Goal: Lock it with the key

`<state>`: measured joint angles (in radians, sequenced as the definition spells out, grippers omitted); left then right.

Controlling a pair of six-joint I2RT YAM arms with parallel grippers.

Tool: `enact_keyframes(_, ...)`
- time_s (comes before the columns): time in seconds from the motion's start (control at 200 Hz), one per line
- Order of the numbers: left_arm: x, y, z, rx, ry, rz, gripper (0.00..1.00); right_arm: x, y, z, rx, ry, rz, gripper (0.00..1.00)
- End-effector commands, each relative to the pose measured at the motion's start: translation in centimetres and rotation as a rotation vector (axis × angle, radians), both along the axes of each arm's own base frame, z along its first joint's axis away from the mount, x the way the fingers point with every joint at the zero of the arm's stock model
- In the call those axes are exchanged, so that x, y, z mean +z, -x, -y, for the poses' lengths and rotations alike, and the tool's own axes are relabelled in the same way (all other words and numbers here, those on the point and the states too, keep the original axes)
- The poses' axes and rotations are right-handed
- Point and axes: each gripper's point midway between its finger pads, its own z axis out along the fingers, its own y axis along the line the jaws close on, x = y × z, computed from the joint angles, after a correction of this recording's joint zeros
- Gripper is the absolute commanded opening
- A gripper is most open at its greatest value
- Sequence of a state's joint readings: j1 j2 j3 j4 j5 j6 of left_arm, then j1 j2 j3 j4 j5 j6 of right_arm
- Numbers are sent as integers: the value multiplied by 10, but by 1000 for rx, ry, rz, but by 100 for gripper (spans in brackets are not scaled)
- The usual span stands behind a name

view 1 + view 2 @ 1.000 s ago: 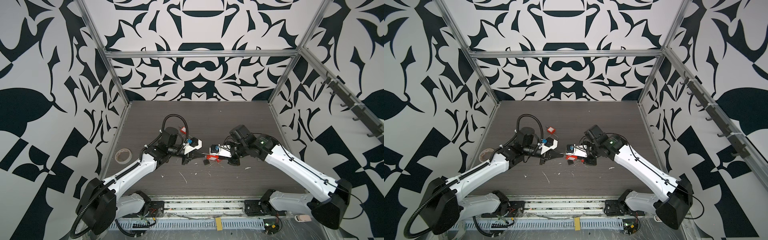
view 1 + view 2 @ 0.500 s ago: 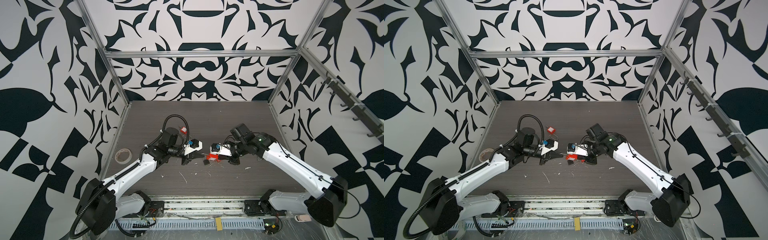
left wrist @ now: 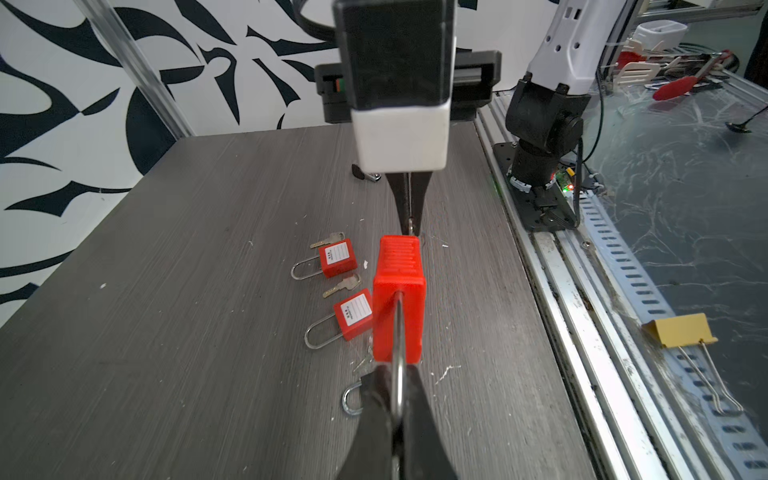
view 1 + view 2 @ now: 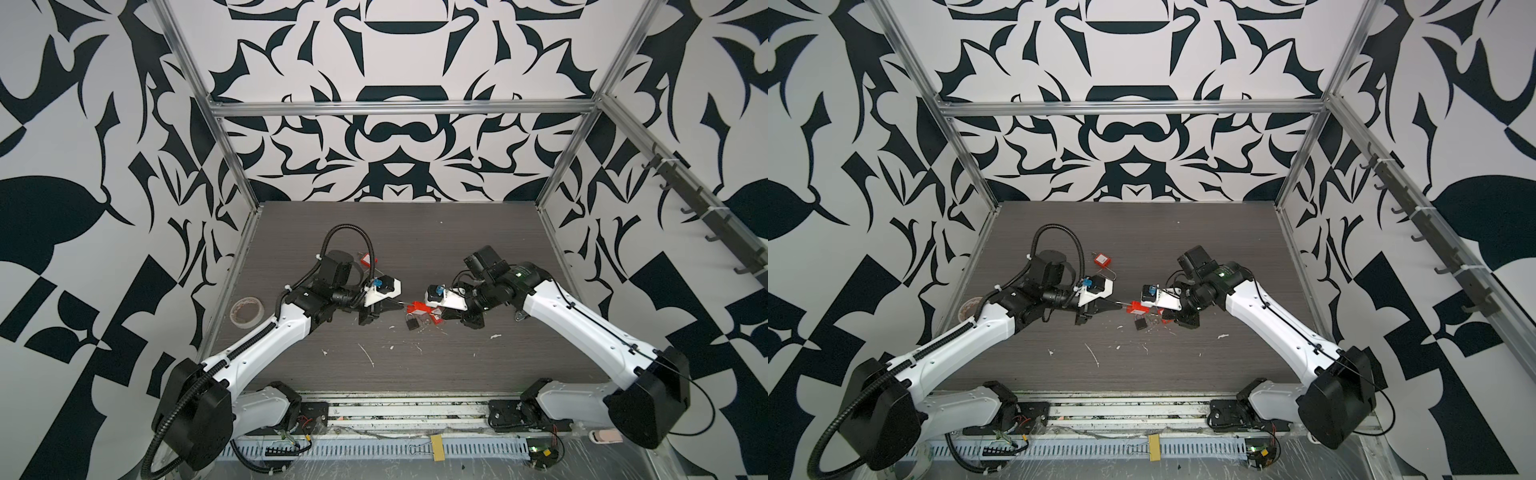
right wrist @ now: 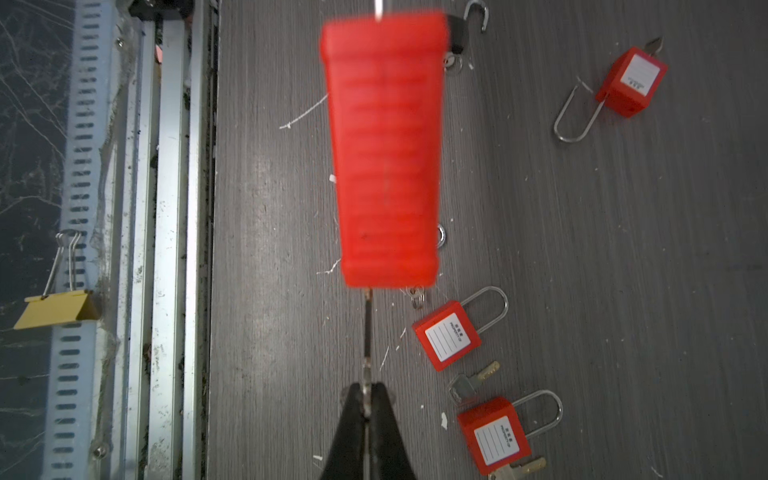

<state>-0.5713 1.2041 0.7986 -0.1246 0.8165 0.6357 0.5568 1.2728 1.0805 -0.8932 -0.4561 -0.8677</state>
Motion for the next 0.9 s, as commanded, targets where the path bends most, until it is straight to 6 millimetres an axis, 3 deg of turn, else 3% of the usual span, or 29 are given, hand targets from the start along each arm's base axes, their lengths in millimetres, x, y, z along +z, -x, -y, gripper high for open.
enact_keyframes(0.0, 4, -4, -1, -25, 22, 5, 0, -1, 5, 12, -16, 39, 7, 0)
enact_keyframes(0.14, 7, -13, -5, -29, 20, -23, 0, -4, 0, 19, -65, 41, 44, 0)
enact_keyframes(0.19, -1, -20, -4, -33, -7, -71, 0, -5, -5, 20, -94, 35, 56, 0)
enact_keyframes(0.28, -7, -27, -8, -41, -86, -142, 0, -11, -20, 25, -163, 49, 91, 0)
enact_keyframes(0.33, -13, -33, -8, -40, -132, -188, 0, -16, -37, 33, -243, 91, 148, 0)
enact_keyframes(0.46, -24, -58, -8, -13, -229, -289, 0, -15, -64, 45, -371, 124, 250, 0)
enact_keyframes(0.615, -36, -85, -4, -14, -337, -408, 0, -12, -70, 41, -426, 79, 251, 0)
enact_keyframes(0.895, -67, -113, 4, -38, -452, -564, 0, -13, -87, 24, -471, 7, 225, 0)
